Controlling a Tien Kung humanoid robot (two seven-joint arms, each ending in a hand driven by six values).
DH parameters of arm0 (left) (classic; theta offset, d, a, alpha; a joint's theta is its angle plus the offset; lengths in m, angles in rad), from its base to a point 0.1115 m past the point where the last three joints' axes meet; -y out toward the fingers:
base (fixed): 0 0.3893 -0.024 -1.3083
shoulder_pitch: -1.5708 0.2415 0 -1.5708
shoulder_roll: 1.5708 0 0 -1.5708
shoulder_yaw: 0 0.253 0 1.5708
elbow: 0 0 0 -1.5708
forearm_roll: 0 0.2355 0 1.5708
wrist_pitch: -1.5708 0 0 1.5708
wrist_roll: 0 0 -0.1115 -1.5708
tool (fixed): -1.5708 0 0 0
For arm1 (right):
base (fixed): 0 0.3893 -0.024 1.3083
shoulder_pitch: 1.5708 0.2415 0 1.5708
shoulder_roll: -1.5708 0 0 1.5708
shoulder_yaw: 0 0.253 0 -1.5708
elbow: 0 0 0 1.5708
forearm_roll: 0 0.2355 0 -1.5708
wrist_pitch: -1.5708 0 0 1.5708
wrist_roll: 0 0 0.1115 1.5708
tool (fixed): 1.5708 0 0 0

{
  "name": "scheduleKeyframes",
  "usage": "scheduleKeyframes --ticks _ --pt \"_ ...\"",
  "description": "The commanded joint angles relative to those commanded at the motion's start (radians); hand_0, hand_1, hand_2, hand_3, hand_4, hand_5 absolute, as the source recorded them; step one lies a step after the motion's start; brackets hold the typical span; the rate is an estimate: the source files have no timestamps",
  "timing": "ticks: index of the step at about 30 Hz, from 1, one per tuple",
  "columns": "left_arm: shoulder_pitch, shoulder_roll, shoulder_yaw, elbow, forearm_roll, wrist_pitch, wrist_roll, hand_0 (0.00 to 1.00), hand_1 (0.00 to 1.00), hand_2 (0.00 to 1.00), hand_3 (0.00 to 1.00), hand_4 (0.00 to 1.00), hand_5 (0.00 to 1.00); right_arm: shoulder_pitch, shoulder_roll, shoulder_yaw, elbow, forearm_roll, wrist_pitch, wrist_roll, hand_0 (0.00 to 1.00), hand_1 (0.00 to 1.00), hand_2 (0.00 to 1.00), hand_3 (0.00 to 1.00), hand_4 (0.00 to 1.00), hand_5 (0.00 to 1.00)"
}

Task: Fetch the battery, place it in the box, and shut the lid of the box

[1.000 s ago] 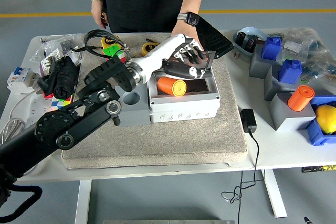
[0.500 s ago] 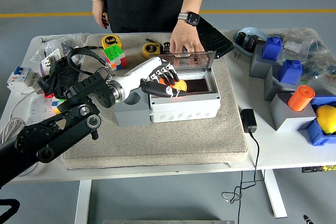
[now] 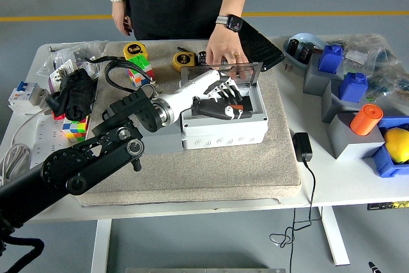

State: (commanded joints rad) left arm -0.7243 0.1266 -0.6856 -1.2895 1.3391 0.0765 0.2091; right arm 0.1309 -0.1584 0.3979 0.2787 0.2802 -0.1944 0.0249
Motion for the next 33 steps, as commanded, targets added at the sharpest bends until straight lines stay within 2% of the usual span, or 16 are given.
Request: scheduleKeyframes --ticks 4,5,8,10,11,15,20,22,23,26,29,30,33 --pt "-0.033 -0.021 -0.028 0.022 -0.040 0.069 -0.114 0.373 0.580 0.551 0.540 0.984 0.389 0.000 0.001 -0.009 0.002 0.003 0.002 0.001 0.727 0.666 0.653 0.599 0.998 0.609" --pt "-0.046 -0.028 -0.038 0.033 -0.037 0.083 -0.142 0.726 0.745 0.691 0.722 0.998 0.467 0.000 0.002 -0.015 0.001 0.007 0.003 0.000 0.727 0.666 0.653 0.599 0.998 0.609" --pt "-0.072 -0.044 -0.062 0.068 0.014 0.107 -0.175 0.726 0.745 0.691 0.722 0.998 0.467 0.000 0.002 -0.023 0.001 0.014 0.005 -0.001 0.727 0.666 0.653 0.599 0.998 0.609" --pt "-0.090 -0.052 -0.078 0.097 0.067 0.117 -0.176 0.726 0.745 0.691 0.722 0.998 0.467 0.001 0.002 -0.029 0.001 0.017 0.005 -0.002 0.727 0.666 0.653 0.599 0.998 0.609" --pt "-0.095 -0.054 -0.084 0.109 0.086 0.121 -0.177 0.886 0.876 0.842 0.844 0.998 0.614 0.002 0.001 -0.029 0.001 0.018 0.004 -0.002 0.727 0.667 0.653 0.599 0.998 0.609" --pt "-0.113 -0.054 -0.103 0.159 0.174 0.134 -0.171 0.886 0.876 0.842 0.844 0.998 0.614 0.003 -0.003 -0.023 0.003 0.012 0.001 -0.002 0.727 0.667 0.653 0.599 0.998 0.609" --pt "-0.132 -0.054 -0.082 0.213 0.240 0.120 -0.138 0.907 0.895 0.862 0.858 0.998 0.637 -0.001 -0.003 -0.030 0.001 0.019 0.004 -0.003 0.727 0.666 0.653 0.599 0.998 0.609" --pt "-0.135 -0.052 -0.066 0.225 0.243 0.104 -0.122 0.907 0.895 0.862 0.858 0.998 0.637 -0.003 -0.002 -0.033 0.000 0.022 0.007 -0.003 0.727 0.666 0.653 0.599 0.998 0.609" --pt "-0.136 -0.051 -0.053 0.232 0.245 0.096 -0.115 0.876 0.840 0.800 0.801 0.998 0.647 -0.003 0.000 -0.035 0.000 0.022 0.008 -0.003 0.727 0.666 0.653 0.599 0.998 0.610" --pt "-0.136 -0.047 -0.024 0.239 0.237 0.078 -0.101 0.876 0.840 0.800 0.801 0.998 0.647 -0.003 0.001 -0.030 0.001 0.018 0.009 -0.001 0.727 0.666 0.653 0.599 0.998 0.610" --pt "-0.136 -0.043 0.005 0.241 0.228 0.076 -0.104 0.876 0.840 0.800 0.801 0.998 0.647 -0.001 0.000 -0.022 0.003 0.011 0.006 0.000 0.727 0.666 0.653 0.599 0.998 0.610" --pt "-0.135 -0.041 0.013 0.239 0.225 0.076 -0.106 0.813 0.761 0.721 0.744 0.998 0.646 0.000 -0.001 -0.017 0.004 0.008 0.005 0.000 0.727 0.666 0.653 0.599 0.998 0.609" --pt "-0.133 -0.033 0.038 0.222 0.213 0.073 -0.104 0.813 0.761 0.721 0.744 0.998 0.646 0.001 -0.003 -0.005 0.006 -0.003 0.001 0.001 0.727 0.666 0.653 0.599 0.998 0.609"
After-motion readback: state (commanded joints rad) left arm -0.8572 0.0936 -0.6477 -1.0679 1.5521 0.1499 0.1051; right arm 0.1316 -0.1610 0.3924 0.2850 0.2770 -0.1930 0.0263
